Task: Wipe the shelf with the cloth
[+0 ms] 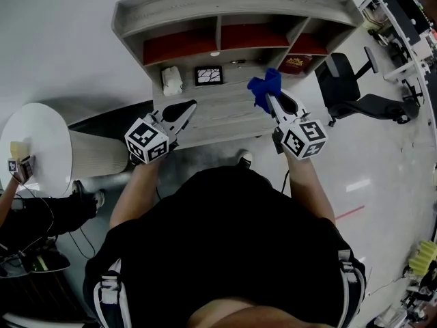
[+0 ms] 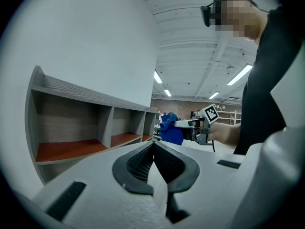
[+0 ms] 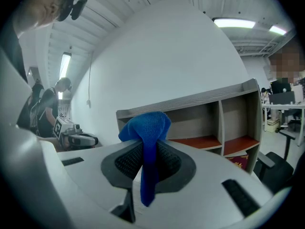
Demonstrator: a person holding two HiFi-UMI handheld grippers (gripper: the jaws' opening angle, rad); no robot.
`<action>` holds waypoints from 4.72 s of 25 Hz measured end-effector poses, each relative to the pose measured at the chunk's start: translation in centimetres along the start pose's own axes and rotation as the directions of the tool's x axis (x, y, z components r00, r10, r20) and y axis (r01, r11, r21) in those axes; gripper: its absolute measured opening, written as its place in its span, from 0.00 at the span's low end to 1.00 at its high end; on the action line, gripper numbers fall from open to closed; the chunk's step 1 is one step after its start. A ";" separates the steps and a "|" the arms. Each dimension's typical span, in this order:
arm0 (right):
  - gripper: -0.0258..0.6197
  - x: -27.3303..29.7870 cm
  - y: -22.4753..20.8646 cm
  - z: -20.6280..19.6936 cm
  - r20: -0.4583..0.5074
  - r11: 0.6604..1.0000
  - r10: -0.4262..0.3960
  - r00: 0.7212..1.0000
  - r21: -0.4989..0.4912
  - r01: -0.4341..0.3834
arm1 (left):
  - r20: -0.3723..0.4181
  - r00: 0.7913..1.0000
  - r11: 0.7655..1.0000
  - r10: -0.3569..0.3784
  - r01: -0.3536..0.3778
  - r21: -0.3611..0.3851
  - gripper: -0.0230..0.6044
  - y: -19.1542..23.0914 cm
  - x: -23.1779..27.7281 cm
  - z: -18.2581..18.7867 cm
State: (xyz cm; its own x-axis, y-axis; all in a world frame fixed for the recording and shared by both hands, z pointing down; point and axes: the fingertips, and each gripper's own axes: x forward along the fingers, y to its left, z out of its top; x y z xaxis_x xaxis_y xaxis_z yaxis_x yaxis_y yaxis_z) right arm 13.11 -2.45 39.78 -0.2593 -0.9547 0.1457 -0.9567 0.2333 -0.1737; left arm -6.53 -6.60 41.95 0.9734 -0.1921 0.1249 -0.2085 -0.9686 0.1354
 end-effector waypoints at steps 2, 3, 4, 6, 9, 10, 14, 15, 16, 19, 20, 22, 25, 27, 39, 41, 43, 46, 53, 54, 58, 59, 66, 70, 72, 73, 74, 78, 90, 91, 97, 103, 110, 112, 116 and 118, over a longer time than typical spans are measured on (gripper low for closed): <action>0.12 0.4 -1.1 0.0 0.000 1.000 0.000 1.000 0.004 0.000 | -0.001 1.000 1.000 0.000 0.000 -0.002 0.06 0.5 1.1 0.0; 0.12 0.6 -1.6 0.0 -0.001 1.000 0.000 1.000 0.007 0.000 | -0.002 1.000 1.000 0.000 0.000 -0.003 0.06 0.8 1.6 0.0; 0.12 0.8 -2.2 -0.1 -0.003 1.000 0.000 1.000 0.010 0.000 | -0.004 1.000 1.000 0.001 -0.001 -0.004 0.06 1.0 2.2 0.0; 0.12 1.3 -3.4 -0.1 -0.008 1.000 0.004 1.000 0.014 -0.004 | -0.009 1.000 1.000 0.003 -0.003 -0.007 0.06 1.4 3.4 0.0; 0.12 2.1 -4.9 0.1 -0.012 1.000 0.019 1.000 0.017 -0.018 | -0.020 1.000 1.000 0.005 -0.005 -0.012 0.06 1.7 5.1 -0.2; 0.12 2.4 -5.4 0.2 -0.013 1.000 0.025 1.000 0.015 -0.025 | -0.025 1.000 1.000 0.003 -0.004 -0.011 0.06 1.8 5.7 -0.2; 0.12 3.5 -7.1 0.8 -0.013 0.999 0.052 0.999 0.013 -0.052 | -0.041 0.999 1.000 0.014 -0.014 -0.001 0.06 2.1 7.5 0.1; 0.12 3.8 -7.5 0.9 -0.011 0.998 0.059 0.998 0.015 -0.059 | -0.041 0.999 1.000 0.022 -0.022 -0.001 0.06 2.3 7.8 0.2; 0.12 4.1 -7.9 1.1 -0.011 0.998 0.067 0.998 0.016 -0.067 | -0.039 0.999 1.000 0.031 -0.031 -0.002 0.06 2.5 8.2 0.4; 0.12 4.9 -9.1 1.1 -0.020 0.995 0.095 0.995 0.015 -0.094 | -0.035 0.998 0.998 0.057 -0.057 -0.002 0.06 3.1 9.4 0.8; 0.12 5.2 -9.5 1.1 -0.024 0.995 0.104 0.994 0.015 -0.104 | -0.033 0.997 0.998 0.065 -0.065 -0.003 0.06 3.3 9.7 0.9; 0.12 5.7 -10.4 1.0 -0.034 0.993 0.121 0.992 0.014 -0.120 | -0.031 0.996 0.997 0.080 -0.081 -0.009 0.06 3.6 10.5 0.9; 0.12 6.7 -11.8 1.1 -0.046 0.990 0.144 0.988 0.015 -0.144 | -0.032 0.994 0.995 0.102 -0.103 -0.016 0.06 4.0 11.8 0.9; 0.12 7.3 -12.6 1.4 -0.049 0.987 0.161 0.986 0.014 -0.161 | -0.033 0.993 0.993 0.116 -0.117 -0.020 0.06 4.2 12.6 0.9; 0.12 9.3 -15.5 2.2 -0.065 0.971 0.241 0.968 0.022 -0.240 | -0.035 0.982 0.982 0.183 -0.184 -0.033 0.06 4.9 16.1 1.7; 0.12 9.5 -15.6 2.3 -0.069 0.967 0.254 0.965 0.019 -0.253 | -0.030 0.981 0.981 0.193 -0.194 -0.030 0.06 4.8 16.3 2.0; 0.12 9.7 -15.7 2.6 -0.071 0.964 0.268 0.961 0.013 -0.267 | -0.027 0.978 0.978 0.205 -0.206 -0.034 0.06 4.8 16.4 2.1; 0.12 10.1 -15.8 3.0 -0.071 0.960 0.279 0.958 0.010 -0.279 | -0.034 0.976 0.975 0.215 -0.216 -0.042 0.06 4.8 16.5 1.9; 0.12 10.8 -14.9 3.5 -0.070 0.956 0.292 0.954 0.005 -0.292 | -0.026 0.977 0.976 0.212 -0.213 -0.041 0.06 4.8 16.3 2.3; 0.12 10.9 -14.7 3.5 -0.071 0.957 0.291 0.954 0.005 -0.292 | -0.027 0.978 0.977 0.209 -0.210 -0.041 0.06 4.9 16.1 2.3; 0.12 11.8 -13.4 3.3 -0.075 0.959 0.284 0.956 0.006 -0.284 | -0.021 0.979 0.978 0.202 -0.203 -0.041 0.06 5.6 14.8 2.5; 0.12 12.0 -13.0 3.3 -0.076 0.959 0.281 0.957 0.007 -0.282 | -0.020 0.979 0.979 0.201 -0.202 -0.042 0.06 5.9 14.4 2.6; 0.12 13.0 -11.2 4.0 -0.074 0.965 0.262 0.962 0.001 -0.262 | -0.022 0.983 0.982 0.184 -0.185 -0.038 0.06 7.6 12.4 2.7; 0.12 13.5 -10.6 4.3 -0.067 0.969 0.246 0.967 -0.006 -0.247 | -0.027 0.985 0.984 0.173 -0.174 -0.039 0.06 8.2 11.7 2.4; 0.12 13.8 -10.7 4.1 -0.075 0.973 0.227 0.971 -0.017 -0.229 | -0.026 0.985 0.984 0.170 -0.171 -0.041 0.06 8.4 11.5 2.2; 0.12 13.9 -10.8 4.0 -0.081 0.975 0.217 0.973 -0.021 -0.219 | -0.023 0.985 0.984 0.170 -0.171 -0.044 0.06 8.6 11.4 2.1; 0.12 14.1 -10.8 3.8 -0.086 0.977 0.208 0.974 -0.022 -0.211 | -0.020 0.985 0.984 0.171 -0.172 -0.047 0.06 8.7 11.3 2.1; 0.12 14.5 -10.8 3.5 -0.099 0.981 0.191 0.977 -0.023 -0.194 | -0.015 0.985 0.983 0.173 -0.174 -0.059 0.06 9.1 10.9 1.8; 0.12 17.7 -10.6 2.6 -0.126 0.981 0.191 0.973 -0.005 -0.193 | -0.011 0.979 0.977 0.202 -0.202 -0.073 0.06 10.4 9.7 1.4; 0.12 18.1 -10.7 2.4 -0.132 0.982 0.188 0.973 -0.001 -0.190 | -0.011 0.978 0.975 0.210 -0.211 -0.076 0.06 10.5 9.5 1.3; 0.12 20.8 -10.5 0.5 -0.175 0.981 0.191 0.966 0.019 -0.191 | -0.020 0.974 0.968 0.228 -0.229 -0.100 0.06 11.0 8.5 0.6; 0.12 24.5 -10.6 -1.6 -0.214 0.982 0.187 0.959 0.045 -0.181 | -0.024 0.966 0.960 0.256 -0.257 -0.115 0.06 11.5 7.5 -0.1; 0.12 27.7 -11.4 -3.5 -0.272 0.987 0.163 0.948 0.042 -0.158 | -0.038 0.962 0.953 0.272 -0.274 -0.127 0.06 12.0 6.7 -0.8; 0.12 28.4 -11.6 -4.2 -0.295 0.988 0.152 0.943 0.027 -0.151 | -0.038 0.960 0.952 0.276 -0.279 -0.128 0.06 12.2 6.6 -0.9; 0.12 29.7 -11.7 -5.6 -0.333 0.990 0.134 0.933 0.000 -0.142 | -0.044 0.958 0.949 0.283 -0.286 -0.131 0.06 12.4 6.2 -1.2; 0.12 30.3 -11.8 -6.0 -0.354 0.990 0.121 0.927 -0.025 -0.139 | -0.046 0.957 0.948 0.286 -0.289 -0.133 0.06 12.4 6.1 -1.3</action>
State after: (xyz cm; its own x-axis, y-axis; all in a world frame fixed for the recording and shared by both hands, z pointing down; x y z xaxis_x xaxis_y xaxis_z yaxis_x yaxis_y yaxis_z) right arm 15.77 -33.02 52.08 -0.4033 -0.7919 0.4585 -0.9144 0.3683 -0.1681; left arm -3.35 -19.61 45.68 0.8677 -0.4534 0.2038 -0.4920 -0.8417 0.2225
